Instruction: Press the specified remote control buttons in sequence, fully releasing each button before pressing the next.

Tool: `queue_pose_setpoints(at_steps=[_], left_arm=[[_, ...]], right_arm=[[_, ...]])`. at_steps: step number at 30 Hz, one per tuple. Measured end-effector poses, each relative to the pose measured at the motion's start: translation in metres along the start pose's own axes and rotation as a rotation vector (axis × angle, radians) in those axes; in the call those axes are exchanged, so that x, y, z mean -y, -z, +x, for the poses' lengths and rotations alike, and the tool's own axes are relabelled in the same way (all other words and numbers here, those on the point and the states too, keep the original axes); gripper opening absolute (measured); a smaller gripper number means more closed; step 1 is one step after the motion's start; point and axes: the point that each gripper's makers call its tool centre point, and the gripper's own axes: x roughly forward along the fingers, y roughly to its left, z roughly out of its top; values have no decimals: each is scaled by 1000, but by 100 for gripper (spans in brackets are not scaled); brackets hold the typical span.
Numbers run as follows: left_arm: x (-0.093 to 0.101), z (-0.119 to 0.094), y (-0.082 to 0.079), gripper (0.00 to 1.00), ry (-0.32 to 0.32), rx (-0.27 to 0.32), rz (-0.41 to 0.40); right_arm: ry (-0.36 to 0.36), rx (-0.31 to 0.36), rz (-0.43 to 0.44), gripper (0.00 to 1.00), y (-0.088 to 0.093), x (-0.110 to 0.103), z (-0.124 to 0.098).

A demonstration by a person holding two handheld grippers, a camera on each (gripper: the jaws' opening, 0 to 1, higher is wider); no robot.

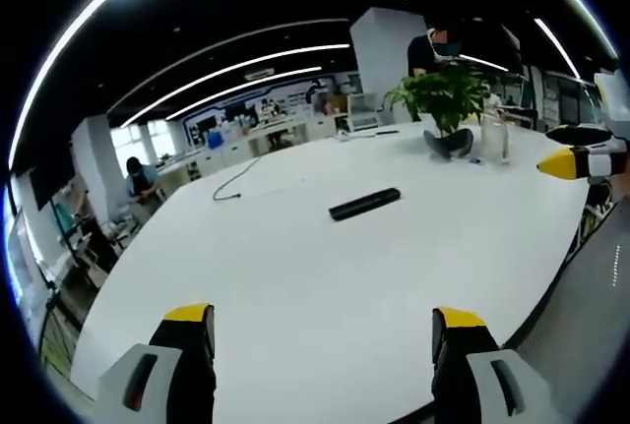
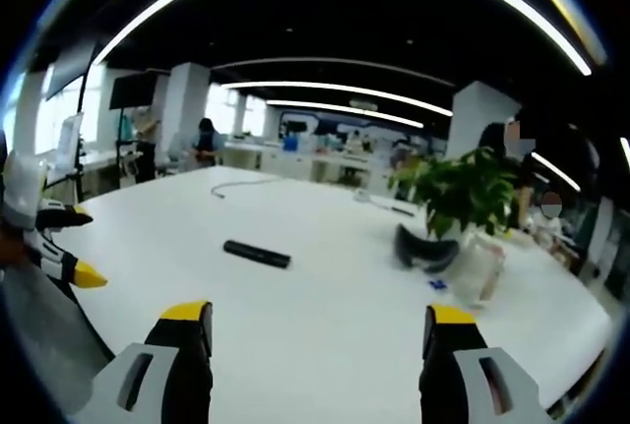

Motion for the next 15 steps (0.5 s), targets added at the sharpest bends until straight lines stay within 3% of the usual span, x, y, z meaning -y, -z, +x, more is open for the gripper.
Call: queue_pose_setpoints(at_steps=[4, 10, 15], left_arm=[[7, 2, 4, 95, 43, -29, -13], [12, 0, -5, 95, 87, 5, -43], [0, 0, -14, 93, 58, 38, -93]], right_arm=[[14, 2, 14, 86, -1, 4, 0], [10, -6, 9, 85, 2, 4, 0], [5, -19, -2, 85, 4, 4, 2]])
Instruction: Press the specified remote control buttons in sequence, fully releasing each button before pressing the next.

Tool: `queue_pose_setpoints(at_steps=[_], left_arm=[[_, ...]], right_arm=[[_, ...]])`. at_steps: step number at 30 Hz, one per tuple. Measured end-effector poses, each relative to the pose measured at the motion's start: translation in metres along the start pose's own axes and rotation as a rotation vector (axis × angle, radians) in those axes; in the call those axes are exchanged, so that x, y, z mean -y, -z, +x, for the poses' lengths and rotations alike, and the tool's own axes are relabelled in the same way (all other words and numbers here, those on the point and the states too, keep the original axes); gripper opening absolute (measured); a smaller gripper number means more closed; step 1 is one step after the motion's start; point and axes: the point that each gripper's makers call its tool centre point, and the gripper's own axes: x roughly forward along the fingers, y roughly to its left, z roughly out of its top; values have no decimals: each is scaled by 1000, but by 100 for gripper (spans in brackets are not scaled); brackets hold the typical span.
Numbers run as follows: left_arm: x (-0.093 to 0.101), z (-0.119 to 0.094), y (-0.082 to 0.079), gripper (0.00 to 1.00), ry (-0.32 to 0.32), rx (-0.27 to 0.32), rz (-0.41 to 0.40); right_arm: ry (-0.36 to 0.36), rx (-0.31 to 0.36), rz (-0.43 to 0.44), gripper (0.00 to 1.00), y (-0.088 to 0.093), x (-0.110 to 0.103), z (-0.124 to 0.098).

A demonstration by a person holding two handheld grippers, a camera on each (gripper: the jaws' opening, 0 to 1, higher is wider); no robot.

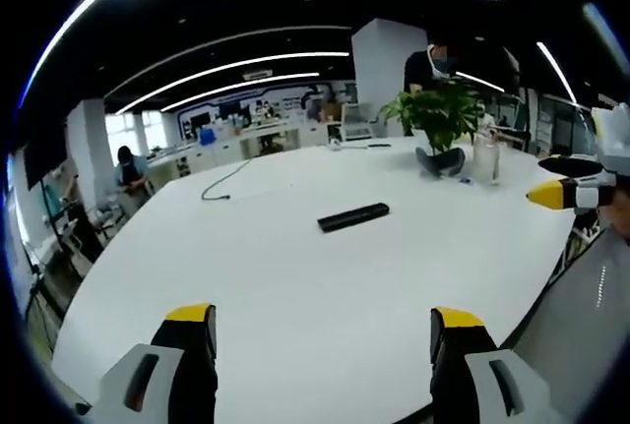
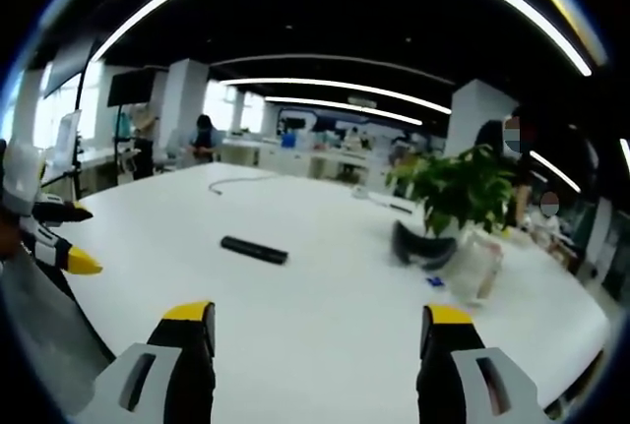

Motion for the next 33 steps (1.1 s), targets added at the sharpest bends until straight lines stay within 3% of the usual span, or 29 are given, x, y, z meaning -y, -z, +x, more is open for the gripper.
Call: queue_pose_setpoints(at_steps=[5, 13, 17, 26, 33], left_arm=[[-11, 2, -10, 92, -2, 11, -49], [-17, 18, -36, 90, 9, 29, 3], [-18, 32, -52, 89, 19, 39, 65], [-23, 58, -83, 89, 43, 58, 137], [-20, 83, -95, 83, 98, 24, 211]], right_arm=[[9, 4, -4, 82, 0, 2, 0], [2, 0, 12, 73, 1, 4, 0], [-22, -18, 29, 60, 4, 0, 0], [-47, -43, 57, 45, 8, -2, -1], [-110, -120, 82, 18, 20, -12, -2]])
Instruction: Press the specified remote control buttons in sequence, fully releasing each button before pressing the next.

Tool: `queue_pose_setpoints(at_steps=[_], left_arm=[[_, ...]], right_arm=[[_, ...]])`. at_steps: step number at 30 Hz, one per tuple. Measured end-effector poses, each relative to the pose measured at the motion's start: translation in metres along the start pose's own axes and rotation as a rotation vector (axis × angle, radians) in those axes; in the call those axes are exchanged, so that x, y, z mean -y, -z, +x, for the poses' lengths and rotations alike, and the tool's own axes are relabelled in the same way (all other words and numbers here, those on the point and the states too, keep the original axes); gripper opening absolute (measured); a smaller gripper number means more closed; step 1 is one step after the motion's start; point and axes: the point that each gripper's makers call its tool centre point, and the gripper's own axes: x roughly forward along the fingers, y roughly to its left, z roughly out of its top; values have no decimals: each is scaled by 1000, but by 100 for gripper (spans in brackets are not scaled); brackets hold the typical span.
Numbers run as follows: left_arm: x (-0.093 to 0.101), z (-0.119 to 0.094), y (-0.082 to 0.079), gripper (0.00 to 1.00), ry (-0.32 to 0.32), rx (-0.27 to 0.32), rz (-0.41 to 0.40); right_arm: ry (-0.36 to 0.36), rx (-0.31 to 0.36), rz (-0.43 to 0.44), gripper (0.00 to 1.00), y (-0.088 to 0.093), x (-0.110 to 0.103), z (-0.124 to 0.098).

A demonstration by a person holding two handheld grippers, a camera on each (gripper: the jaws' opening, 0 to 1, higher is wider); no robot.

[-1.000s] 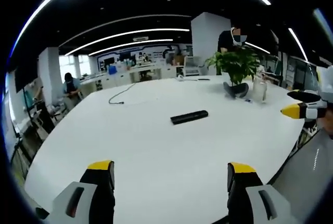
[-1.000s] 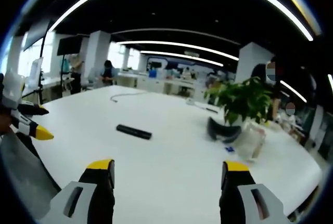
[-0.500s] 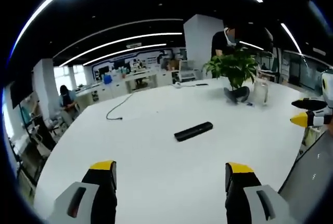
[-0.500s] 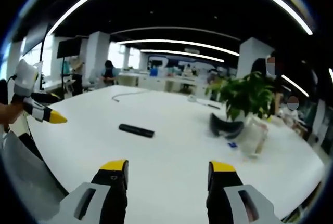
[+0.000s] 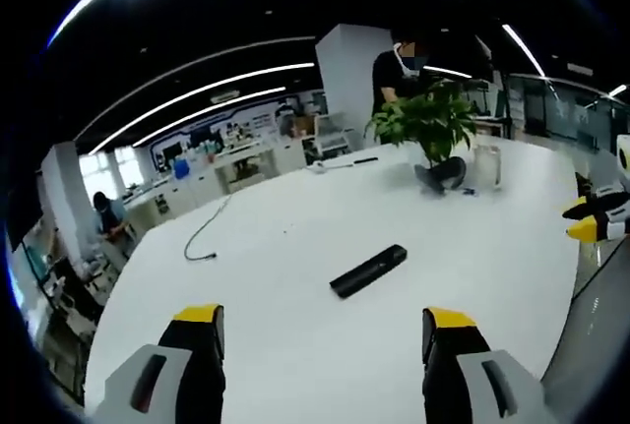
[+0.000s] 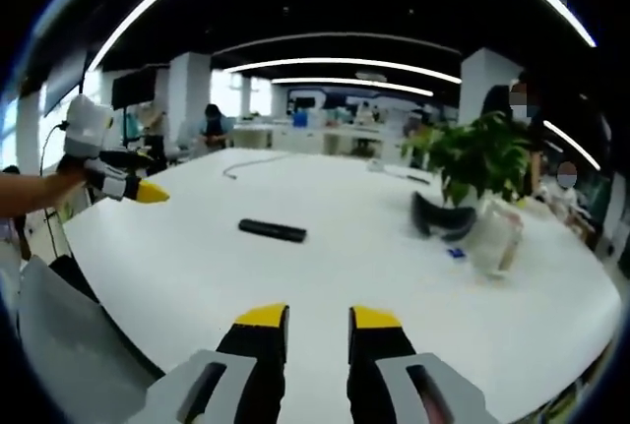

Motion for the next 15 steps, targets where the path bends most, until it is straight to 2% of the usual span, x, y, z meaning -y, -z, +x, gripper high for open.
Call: queue_pose_setpoints(at_steps=[2, 6, 12, 14, 15], left_arm=[[-2, 4, -4, 81, 0, 1, 7], [-3, 15, -20, 80, 51, 6, -1], [-7, 33, -34, 78, 85, -9, 74], [-7, 42, -34, 78, 111, -28, 84], [-2, 46, -34, 78, 150, -44, 64]], right_arm=[[1, -7, -6, 11, 1, 0, 0], [-1, -47, -2, 0, 7, 1, 1], [-2, -95, -9, 0, 14, -1, 3], [0, -104, -14, 0, 16, -1, 3], [0, -108, -15, 0, 16, -1, 3]])
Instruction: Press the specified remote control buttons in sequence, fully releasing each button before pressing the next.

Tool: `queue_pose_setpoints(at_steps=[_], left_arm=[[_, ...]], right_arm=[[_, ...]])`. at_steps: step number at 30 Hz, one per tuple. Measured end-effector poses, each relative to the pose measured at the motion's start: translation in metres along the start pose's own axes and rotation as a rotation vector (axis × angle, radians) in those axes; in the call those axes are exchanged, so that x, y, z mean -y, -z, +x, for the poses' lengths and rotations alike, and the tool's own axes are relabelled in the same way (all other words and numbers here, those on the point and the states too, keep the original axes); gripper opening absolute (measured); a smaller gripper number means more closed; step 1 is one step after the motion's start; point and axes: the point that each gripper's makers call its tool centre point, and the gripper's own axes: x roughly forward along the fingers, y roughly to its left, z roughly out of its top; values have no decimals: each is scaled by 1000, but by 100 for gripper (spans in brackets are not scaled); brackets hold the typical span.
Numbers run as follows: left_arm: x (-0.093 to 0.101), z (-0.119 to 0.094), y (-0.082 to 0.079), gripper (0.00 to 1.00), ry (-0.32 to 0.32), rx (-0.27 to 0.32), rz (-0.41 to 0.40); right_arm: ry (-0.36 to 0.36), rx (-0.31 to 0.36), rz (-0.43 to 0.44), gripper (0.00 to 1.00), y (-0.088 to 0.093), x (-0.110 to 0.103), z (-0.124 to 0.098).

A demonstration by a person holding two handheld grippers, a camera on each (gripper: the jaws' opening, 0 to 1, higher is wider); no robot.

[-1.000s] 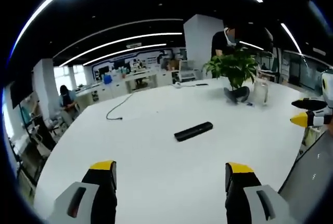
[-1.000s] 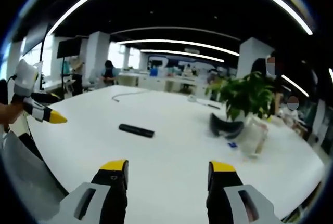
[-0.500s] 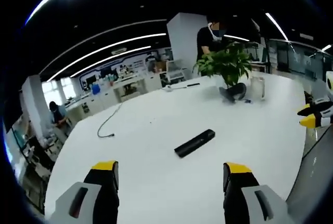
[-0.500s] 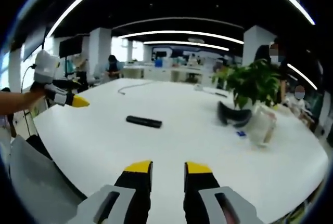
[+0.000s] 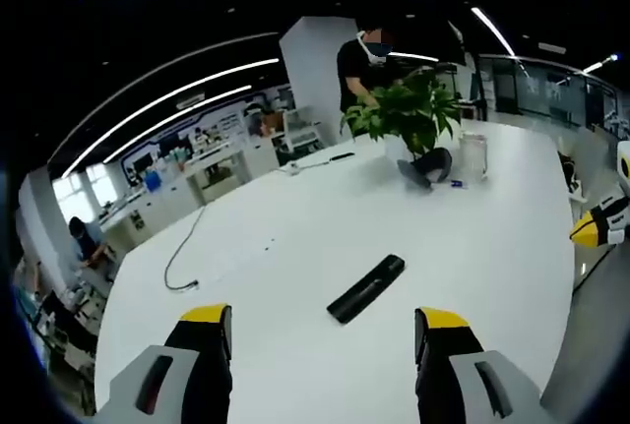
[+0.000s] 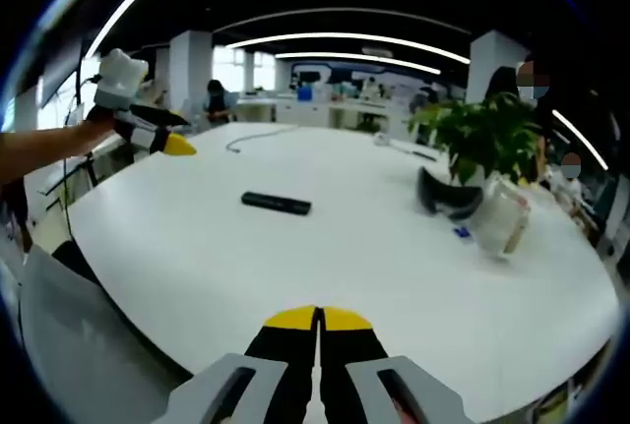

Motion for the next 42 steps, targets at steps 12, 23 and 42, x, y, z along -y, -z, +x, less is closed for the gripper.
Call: queue_pose_setpoints(at_steps=[12, 23, 42], left_arm=[[2, 33, -7, 72, 197, -117, -14], [11, 66, -32, 70, 393, -172, 187], [20, 124, 4, 54, 596, -458, 498]], right_arm=[[-17, -55, 12, 0, 9, -2, 0], [7, -73, 26, 0, 10, 15, 3], [12, -103, 23, 0, 14, 16, 5]])
